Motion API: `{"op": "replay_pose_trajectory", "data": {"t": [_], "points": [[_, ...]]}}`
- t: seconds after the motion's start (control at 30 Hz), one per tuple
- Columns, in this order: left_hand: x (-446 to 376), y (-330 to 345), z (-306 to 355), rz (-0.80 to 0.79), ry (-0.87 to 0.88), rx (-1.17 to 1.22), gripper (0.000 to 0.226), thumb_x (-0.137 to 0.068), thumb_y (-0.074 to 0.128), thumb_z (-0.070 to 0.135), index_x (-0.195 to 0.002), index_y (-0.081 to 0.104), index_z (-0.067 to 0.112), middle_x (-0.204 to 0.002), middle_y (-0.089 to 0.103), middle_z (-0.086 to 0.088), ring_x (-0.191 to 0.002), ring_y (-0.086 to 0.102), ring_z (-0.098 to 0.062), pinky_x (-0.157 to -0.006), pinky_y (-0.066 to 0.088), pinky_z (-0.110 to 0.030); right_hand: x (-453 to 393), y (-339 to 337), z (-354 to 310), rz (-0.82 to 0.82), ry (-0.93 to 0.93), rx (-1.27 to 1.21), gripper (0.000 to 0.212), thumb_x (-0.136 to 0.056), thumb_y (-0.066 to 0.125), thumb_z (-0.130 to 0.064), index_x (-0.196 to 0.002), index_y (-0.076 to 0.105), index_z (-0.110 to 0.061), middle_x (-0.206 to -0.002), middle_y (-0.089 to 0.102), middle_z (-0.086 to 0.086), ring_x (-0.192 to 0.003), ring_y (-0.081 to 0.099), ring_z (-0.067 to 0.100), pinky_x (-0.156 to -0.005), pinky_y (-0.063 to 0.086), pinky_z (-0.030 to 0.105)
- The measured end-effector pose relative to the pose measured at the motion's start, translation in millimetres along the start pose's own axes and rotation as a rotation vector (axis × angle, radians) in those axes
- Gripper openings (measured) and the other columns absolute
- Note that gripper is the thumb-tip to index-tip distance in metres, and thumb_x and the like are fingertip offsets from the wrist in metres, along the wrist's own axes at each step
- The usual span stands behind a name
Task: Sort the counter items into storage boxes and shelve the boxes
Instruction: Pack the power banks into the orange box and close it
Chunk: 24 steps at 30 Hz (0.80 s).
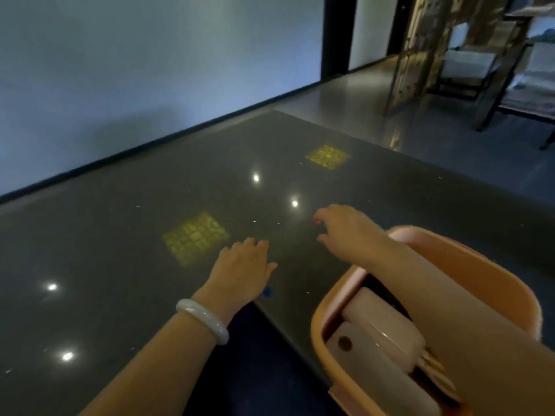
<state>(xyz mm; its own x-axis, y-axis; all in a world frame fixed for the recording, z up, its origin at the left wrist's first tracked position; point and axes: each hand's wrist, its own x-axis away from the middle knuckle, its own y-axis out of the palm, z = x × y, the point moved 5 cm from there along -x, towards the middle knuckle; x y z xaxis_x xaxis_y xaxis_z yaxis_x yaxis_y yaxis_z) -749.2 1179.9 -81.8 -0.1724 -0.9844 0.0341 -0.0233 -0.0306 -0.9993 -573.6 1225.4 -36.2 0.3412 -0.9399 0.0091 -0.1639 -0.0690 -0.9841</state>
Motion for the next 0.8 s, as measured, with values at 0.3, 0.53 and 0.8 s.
{"op": "replay_pose_trajectory", "data": {"t": [0.3,0.53,0.8], "points": [[75.4,1.6,-165.8,-0.062,-0.29,-0.097,0.048,-0.092,0.051,0.049,-0.128,0.045,0.017,-0.129,0.05,-0.007,-0.119,0.049,-0.028,-0.098,0.038,-0.044,-58.4,50.7,-181.8,-0.206,-0.378,0.3,0.036,-0.09,0.049,-0.013,-0.126,0.053,-0.013,-0.124,0.054,0.011,-0.114,0.051,0.031,-0.091,0.04,0.041],[167.1,21.2,-303.3,-0.09,-0.547,-0.108,0.049,-0.091,0.054,0.044,-0.131,0.044,0.016,-0.131,0.047,-0.008,-0.122,0.046,-0.03,-0.107,0.032,-0.051,-104.2,101.3,-356.7,-0.25,-0.604,0.368,0.036,-0.09,0.052,-0.013,-0.126,0.056,-0.014,-0.126,0.058,0.01,-0.117,0.054,0.029,-0.096,0.044,0.039],[268.4,33.6,-406.6,-0.139,-0.873,-0.086,0.044,-0.09,0.057,0.036,-0.129,0.047,0.018,-0.131,0.046,-0.006,-0.119,0.046,-0.028,-0.102,0.034,-0.046,-119.5,150.7,-524.9,-0.298,-0.904,0.339,0.033,-0.09,0.052,-0.014,-0.124,0.053,-0.015,-0.125,0.057,0.011,-0.112,0.056,0.031,-0.088,0.046,0.039]]}}
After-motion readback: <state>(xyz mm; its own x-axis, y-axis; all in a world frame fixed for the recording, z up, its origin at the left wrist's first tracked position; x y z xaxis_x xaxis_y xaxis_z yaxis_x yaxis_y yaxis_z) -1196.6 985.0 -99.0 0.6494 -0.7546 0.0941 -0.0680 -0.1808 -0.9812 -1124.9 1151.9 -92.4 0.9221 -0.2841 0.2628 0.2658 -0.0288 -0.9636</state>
